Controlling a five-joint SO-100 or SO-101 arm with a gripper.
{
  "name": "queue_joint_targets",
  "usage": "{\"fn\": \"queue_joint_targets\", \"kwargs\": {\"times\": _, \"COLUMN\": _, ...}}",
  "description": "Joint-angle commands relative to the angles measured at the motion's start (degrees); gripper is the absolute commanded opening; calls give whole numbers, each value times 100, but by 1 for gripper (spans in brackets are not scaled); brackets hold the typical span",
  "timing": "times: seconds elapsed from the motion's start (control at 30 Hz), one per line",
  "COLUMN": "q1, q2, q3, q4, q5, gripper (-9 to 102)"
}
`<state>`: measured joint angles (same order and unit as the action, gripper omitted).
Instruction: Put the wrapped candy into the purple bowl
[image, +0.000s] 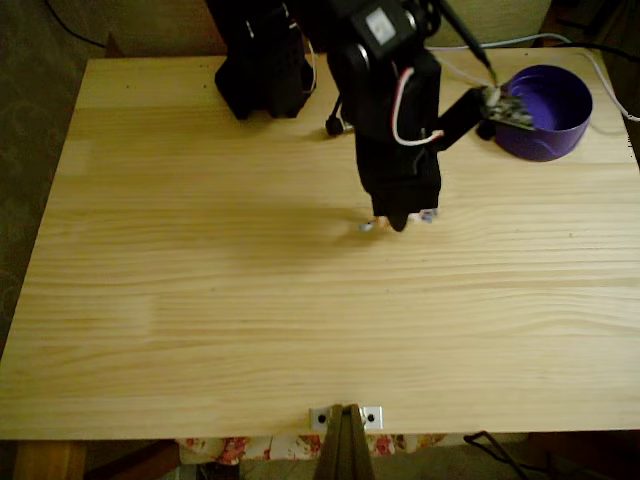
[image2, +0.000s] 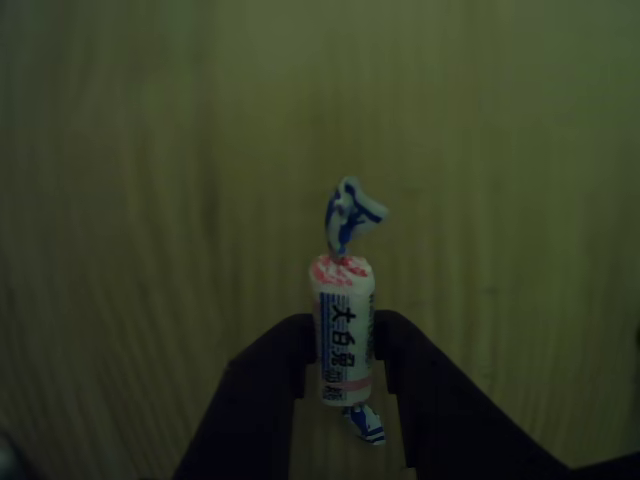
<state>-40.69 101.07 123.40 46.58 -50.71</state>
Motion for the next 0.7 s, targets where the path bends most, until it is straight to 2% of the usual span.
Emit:
{"fn": "queue_joint_targets", "kwargs": {"times": 0.0, "q1": -141, "q2": 694, "q3": -571, "q4": -185, "q5": 1371, "gripper": 1}}
{"fn": "queue_joint_targets", "kwargs": {"times": 0.13, "q1": -352, "q2": 1002, "q3": -817, "q4": -193, "q5": 2215, "gripper": 1}}
{"fn": "queue_joint_targets", "kwargs": {"times": 0.4, "q1": -1327, "q2": 1415, "q3": -1591, "q4": 237, "q5": 3111, "gripper": 1}}
{"fn": "queue_joint_targets", "kwargs": {"times": 0.67, "q1": -2584, "q2": 642, "q3": -2821, "q4": 615, "q5": 3683, "gripper": 0}}
